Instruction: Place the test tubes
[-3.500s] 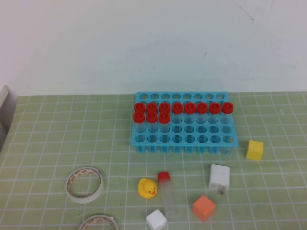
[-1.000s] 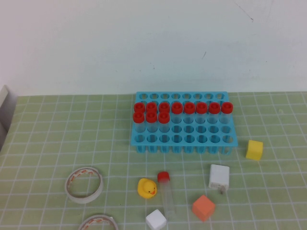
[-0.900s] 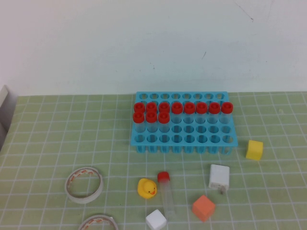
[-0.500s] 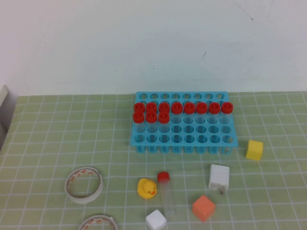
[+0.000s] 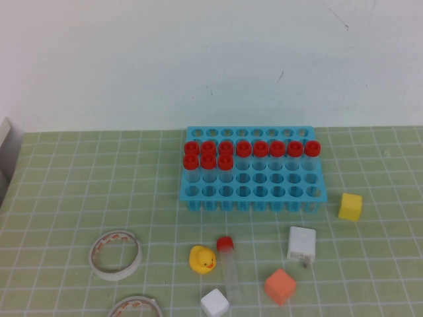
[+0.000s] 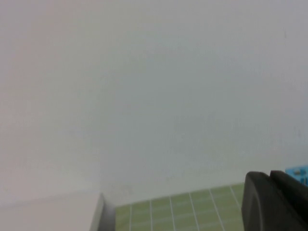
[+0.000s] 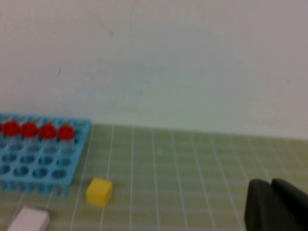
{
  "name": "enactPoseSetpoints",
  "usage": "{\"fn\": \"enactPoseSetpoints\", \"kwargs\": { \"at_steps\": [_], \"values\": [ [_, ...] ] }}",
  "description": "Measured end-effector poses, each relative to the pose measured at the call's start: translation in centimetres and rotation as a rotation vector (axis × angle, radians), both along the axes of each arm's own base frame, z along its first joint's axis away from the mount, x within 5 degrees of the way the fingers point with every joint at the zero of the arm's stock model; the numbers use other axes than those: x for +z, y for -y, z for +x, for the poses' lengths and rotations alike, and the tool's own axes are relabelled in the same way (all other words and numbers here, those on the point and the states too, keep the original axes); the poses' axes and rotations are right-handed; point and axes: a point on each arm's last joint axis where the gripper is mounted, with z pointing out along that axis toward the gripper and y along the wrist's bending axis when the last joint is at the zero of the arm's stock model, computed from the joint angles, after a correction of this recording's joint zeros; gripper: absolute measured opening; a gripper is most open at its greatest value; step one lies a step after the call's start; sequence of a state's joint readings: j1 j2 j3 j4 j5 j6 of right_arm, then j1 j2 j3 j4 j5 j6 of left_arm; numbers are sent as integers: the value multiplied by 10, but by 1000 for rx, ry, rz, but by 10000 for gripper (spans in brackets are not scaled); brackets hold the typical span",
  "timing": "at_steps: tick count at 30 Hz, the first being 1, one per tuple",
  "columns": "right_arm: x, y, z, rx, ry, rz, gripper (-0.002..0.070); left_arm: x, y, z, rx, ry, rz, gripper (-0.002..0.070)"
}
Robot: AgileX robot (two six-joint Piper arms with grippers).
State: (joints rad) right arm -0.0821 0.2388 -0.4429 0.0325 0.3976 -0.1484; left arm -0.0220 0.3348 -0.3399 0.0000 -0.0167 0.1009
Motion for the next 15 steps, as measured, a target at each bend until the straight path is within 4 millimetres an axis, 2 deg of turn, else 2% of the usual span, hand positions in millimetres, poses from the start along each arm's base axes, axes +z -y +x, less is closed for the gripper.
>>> {"fn": "enactPoseSetpoints", "kwargs": {
  "at_steps": [5,8,15],
  "values": [
    [0,-8,35,135,-346,7,0,-16,1,23,0,-131,-8,-1],
    [-9,-15,62,251,-504,19,-1,-27,1,36,4,-216,-96,-1],
    [-38,-29,124,489,-653,118,-1,-39,1,54,14,-302,-169,-1]
  ]
}}
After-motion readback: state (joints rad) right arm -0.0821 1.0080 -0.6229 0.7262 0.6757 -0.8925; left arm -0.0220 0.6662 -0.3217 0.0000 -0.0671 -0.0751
